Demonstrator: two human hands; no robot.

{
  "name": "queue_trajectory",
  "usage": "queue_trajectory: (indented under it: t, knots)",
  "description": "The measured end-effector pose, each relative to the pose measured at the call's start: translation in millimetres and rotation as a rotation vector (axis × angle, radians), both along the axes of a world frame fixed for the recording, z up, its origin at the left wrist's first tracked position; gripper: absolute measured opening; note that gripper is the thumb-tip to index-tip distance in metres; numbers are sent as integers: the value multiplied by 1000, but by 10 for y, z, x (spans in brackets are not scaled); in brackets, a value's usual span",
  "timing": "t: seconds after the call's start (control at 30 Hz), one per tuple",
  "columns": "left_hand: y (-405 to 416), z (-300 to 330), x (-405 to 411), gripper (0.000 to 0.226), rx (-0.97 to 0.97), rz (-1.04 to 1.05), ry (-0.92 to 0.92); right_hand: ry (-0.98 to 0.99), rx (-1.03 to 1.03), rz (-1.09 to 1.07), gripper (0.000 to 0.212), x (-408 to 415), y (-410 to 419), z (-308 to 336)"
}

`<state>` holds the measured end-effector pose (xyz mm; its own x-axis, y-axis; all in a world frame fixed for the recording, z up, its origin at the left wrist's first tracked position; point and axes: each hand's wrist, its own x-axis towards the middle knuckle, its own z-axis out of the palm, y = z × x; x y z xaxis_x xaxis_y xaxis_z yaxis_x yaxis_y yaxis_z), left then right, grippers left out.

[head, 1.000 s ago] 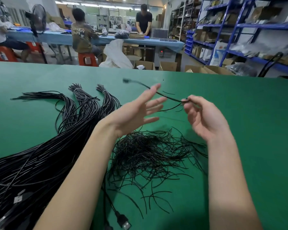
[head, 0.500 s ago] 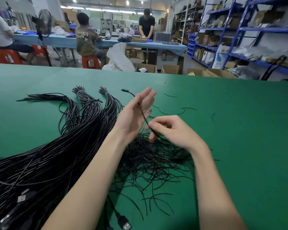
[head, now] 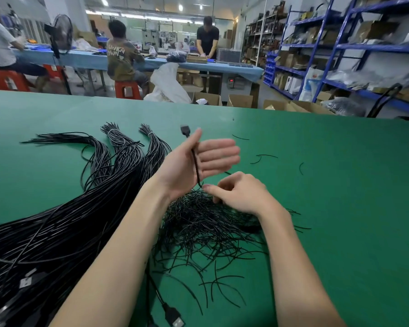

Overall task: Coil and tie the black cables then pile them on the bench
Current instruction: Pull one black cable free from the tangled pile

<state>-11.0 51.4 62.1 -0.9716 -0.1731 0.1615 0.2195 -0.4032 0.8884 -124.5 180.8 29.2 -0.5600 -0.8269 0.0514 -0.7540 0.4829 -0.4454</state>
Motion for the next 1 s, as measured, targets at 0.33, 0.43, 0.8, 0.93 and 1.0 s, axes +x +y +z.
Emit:
queue_trajectory:
  t: [0.33, 0.43, 0.8, 0.93, 1.0]
  knots:
    - [26, -179, -62, 77, -380, -135, -450, 2, 192, 137, 17, -161, -329, 945]
    - [55, -188, -162, 69, -204, 157, -319, -26, -11, 130, 17, -89, -373, 1058]
    - [-163, -55, 68, 69, 226, 12, 98, -466, -108, 166, 54, -115, -194, 156]
    - [-152, -72, 97, 70, -123, -88, -103, -189, 58, 290, 22, -303, -294, 357]
    - [-141, -91, 87, 67, -219, -168, -169, -55, 164, 296, 33, -389, -338, 534]
